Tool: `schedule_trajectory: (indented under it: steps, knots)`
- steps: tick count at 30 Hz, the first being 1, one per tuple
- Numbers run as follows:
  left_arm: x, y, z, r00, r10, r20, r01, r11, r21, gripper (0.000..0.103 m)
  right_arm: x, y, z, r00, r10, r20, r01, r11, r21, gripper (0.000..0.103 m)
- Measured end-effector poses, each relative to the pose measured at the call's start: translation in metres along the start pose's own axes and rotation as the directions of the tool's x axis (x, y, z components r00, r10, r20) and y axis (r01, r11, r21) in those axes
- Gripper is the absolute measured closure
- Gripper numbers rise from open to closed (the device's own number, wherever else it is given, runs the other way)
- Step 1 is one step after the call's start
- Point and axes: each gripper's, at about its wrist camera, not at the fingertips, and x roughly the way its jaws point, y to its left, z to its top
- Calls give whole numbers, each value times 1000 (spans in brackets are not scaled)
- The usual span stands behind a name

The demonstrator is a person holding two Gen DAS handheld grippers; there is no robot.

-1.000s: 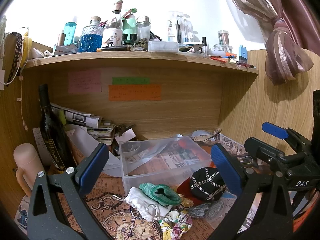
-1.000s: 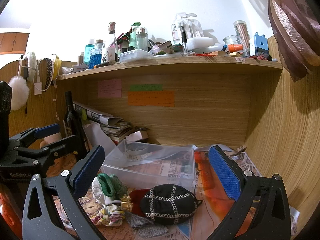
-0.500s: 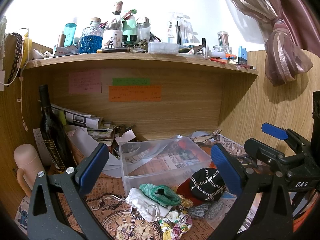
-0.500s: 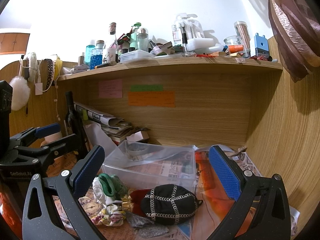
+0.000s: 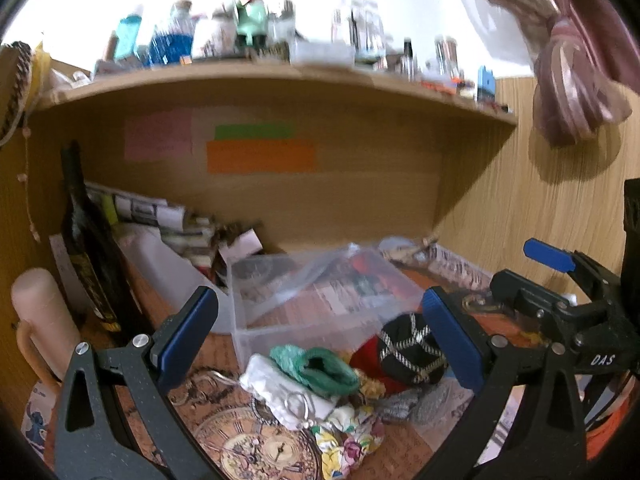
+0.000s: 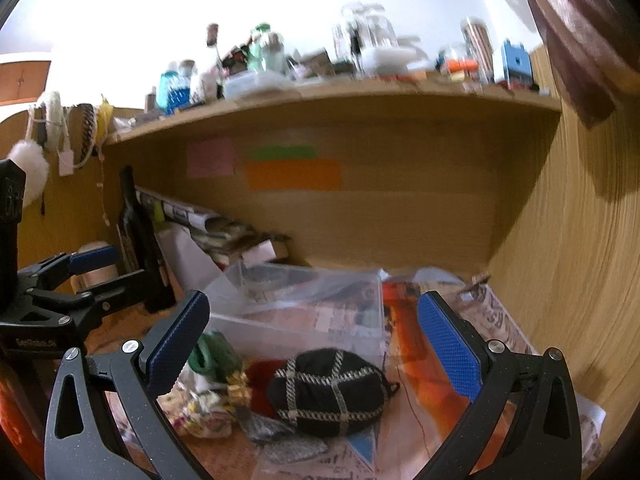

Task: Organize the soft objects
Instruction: 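Grasp the mint-green knit cloth with the left tool while the right tool grasps the black chain beanie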

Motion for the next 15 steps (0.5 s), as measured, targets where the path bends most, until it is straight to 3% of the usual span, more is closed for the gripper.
schedule_trajectory:
  steps: [6,12,15]
  knots:
    - [30,1,-23,992,-43,-119,42,999,-15,0,23,-18,-25,993,-29,-118,31,999,15,0]
    - [60,8,-40,980,-72,-188,61,996,-65,0,47,-36,-43,975,-35,-220,42,999,27,0]
    - [71,11,-45,973,-83,-214,66,994,-85,15,62,-46,-52,962,-34,-271,47,998,41,1]
